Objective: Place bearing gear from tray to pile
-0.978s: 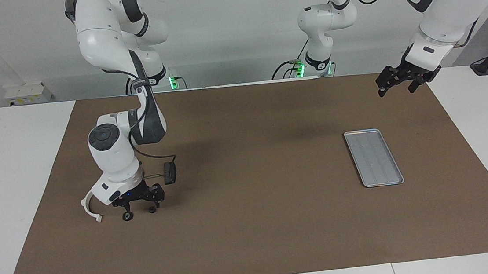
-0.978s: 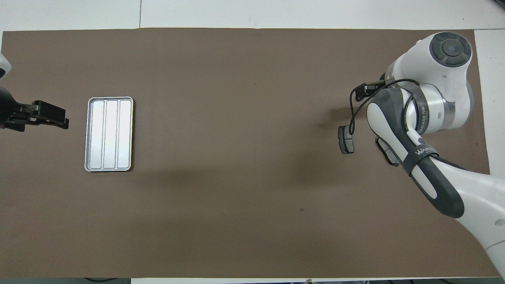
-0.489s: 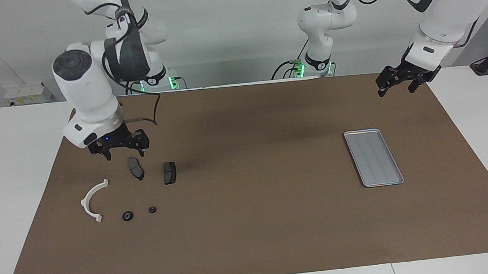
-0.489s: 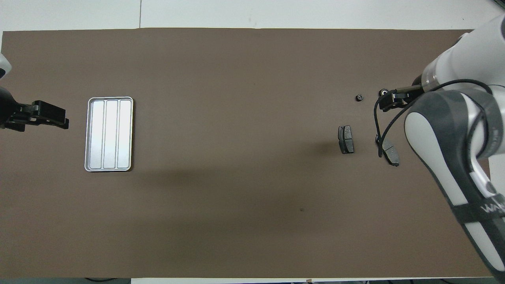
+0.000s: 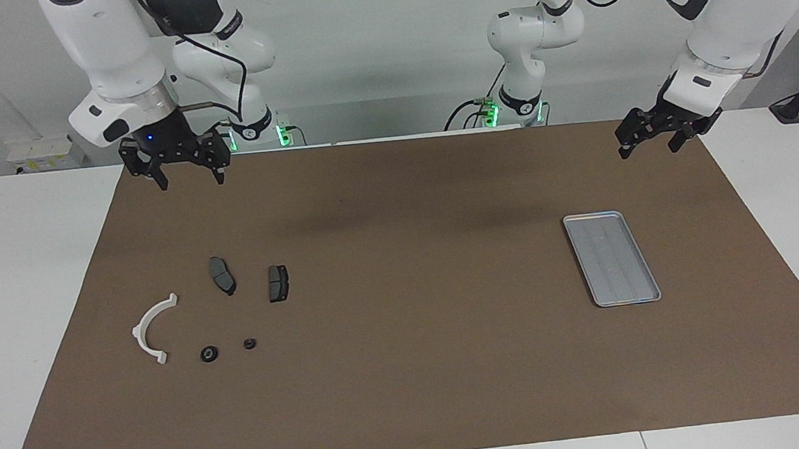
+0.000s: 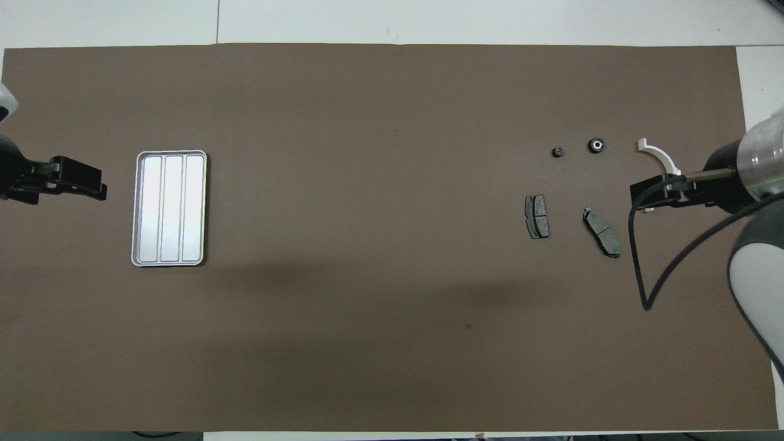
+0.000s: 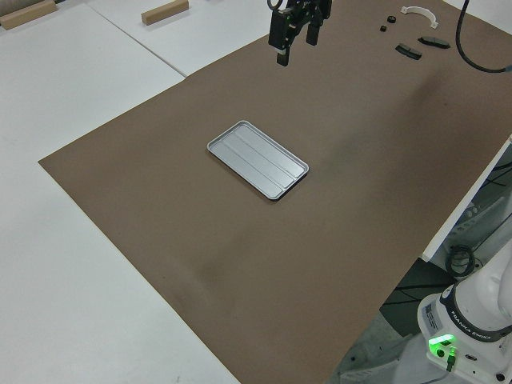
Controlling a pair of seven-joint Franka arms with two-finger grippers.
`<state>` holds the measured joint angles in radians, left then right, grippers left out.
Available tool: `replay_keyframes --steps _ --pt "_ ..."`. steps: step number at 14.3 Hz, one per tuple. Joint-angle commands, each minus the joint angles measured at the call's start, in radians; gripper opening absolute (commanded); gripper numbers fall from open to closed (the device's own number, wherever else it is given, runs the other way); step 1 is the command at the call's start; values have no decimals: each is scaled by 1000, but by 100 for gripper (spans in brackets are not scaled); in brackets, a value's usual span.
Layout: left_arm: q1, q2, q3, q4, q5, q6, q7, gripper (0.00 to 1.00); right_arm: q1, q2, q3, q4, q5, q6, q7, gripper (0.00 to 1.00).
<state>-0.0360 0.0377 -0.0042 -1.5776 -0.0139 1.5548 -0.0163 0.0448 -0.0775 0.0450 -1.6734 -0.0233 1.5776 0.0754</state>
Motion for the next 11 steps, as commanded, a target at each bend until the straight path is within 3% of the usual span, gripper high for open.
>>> replay_keyframes --steps 1,11 --pt "-15 -30 10 -35 -4 7 -8 100 -10 -51 3 -22 46 -40 -22 100" --pt "-15 -30 10 -35 -4 7 -10 100 -11 -28 -13 -9 46 -34 -22 100"
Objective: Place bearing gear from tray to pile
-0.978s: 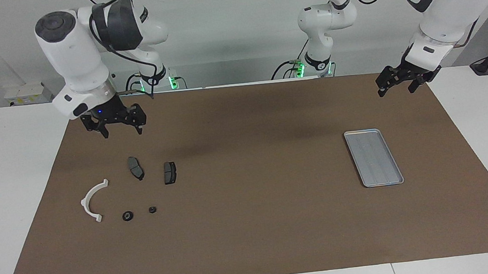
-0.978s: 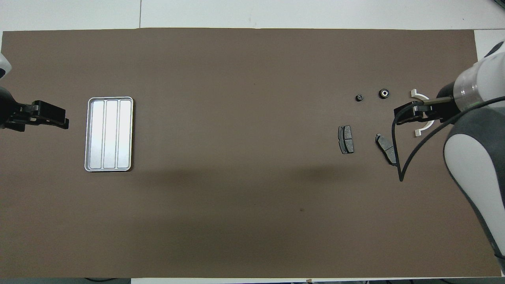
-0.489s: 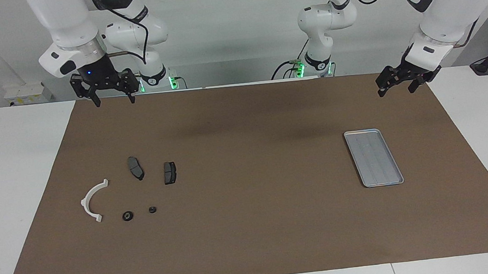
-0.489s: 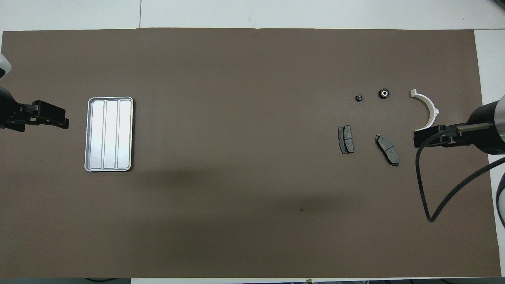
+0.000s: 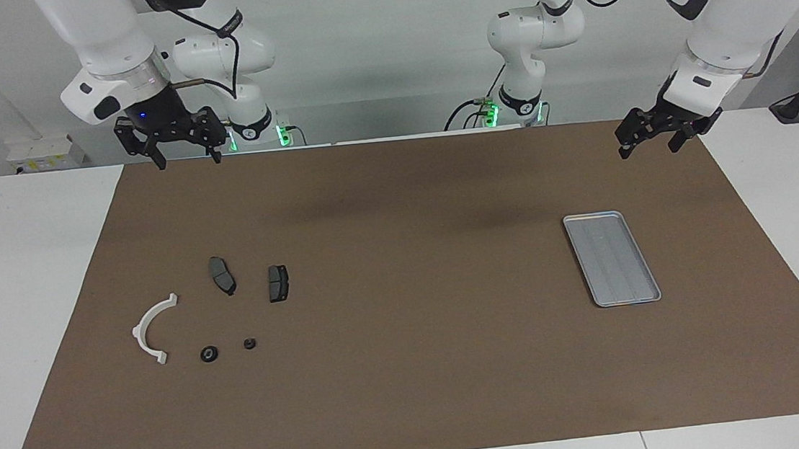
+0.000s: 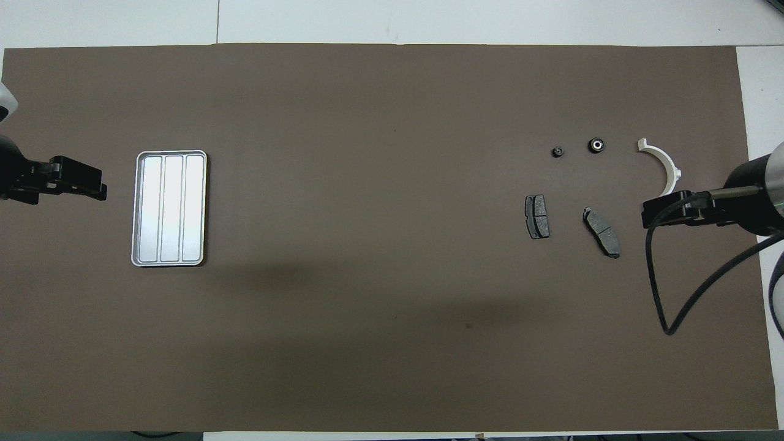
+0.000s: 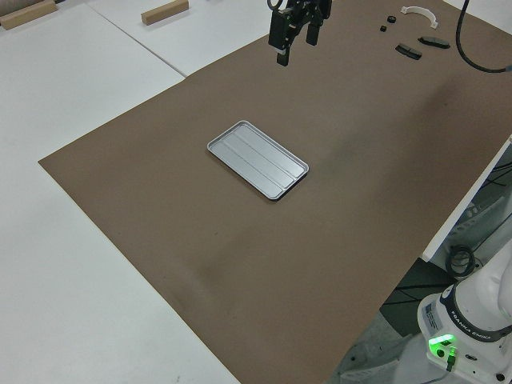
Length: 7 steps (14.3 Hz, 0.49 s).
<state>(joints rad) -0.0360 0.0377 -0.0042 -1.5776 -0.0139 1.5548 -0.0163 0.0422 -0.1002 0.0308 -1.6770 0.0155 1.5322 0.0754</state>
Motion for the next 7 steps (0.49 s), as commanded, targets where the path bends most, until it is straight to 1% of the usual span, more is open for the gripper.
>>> replay_keyframes --steps 1,7 --pt "-15 -30 10 -35 -4 7 -8 100 -15 -6 1 -7 8 23 -26 100" --pt "-15 -30 10 -35 -4 7 -8 100 -19 -3 1 -6 8 28 -25 100"
